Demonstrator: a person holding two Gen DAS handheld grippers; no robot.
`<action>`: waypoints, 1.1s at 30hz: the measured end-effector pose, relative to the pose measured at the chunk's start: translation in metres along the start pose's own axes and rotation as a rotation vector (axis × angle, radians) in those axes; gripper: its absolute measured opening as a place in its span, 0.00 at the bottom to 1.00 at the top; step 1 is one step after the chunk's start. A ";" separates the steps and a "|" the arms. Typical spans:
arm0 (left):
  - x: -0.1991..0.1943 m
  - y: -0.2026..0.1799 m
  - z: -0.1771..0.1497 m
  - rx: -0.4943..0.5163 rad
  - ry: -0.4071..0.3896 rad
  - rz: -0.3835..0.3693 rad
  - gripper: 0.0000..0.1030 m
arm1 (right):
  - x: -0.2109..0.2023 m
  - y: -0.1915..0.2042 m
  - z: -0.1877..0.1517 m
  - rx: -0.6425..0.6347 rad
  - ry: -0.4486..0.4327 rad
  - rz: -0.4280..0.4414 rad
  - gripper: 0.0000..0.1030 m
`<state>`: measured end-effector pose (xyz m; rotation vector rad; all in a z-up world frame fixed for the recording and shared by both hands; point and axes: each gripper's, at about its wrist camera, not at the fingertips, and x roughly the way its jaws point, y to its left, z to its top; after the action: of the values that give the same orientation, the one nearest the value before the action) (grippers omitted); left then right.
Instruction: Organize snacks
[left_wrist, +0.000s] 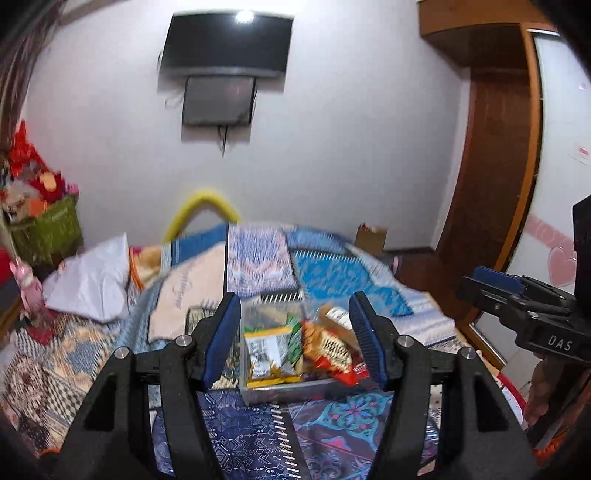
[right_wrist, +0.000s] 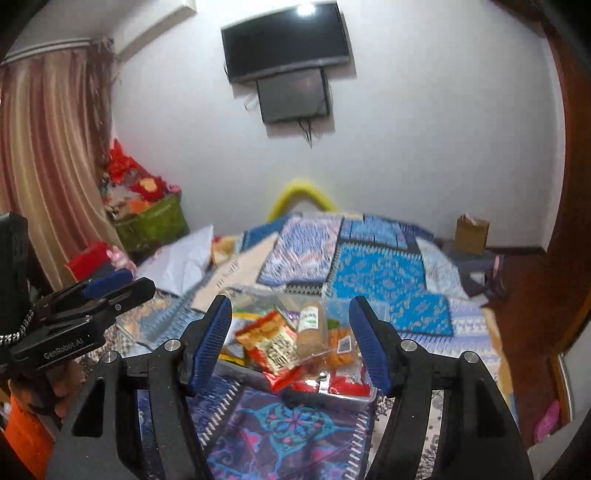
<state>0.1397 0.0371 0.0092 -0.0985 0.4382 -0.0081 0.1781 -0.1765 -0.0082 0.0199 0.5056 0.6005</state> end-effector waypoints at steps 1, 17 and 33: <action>-0.009 -0.004 0.001 0.010 -0.017 0.002 0.67 | -0.008 0.002 0.001 -0.002 -0.018 0.001 0.62; -0.075 -0.021 -0.005 0.036 -0.157 0.009 0.97 | -0.052 0.017 -0.017 -0.012 -0.177 -0.077 1.00; -0.073 -0.023 -0.009 0.037 -0.150 0.004 0.98 | -0.057 0.020 -0.020 -0.034 -0.183 -0.075 1.00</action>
<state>0.0697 0.0153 0.0345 -0.0608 0.2887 -0.0047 0.1179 -0.1936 0.0027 0.0234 0.3175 0.5282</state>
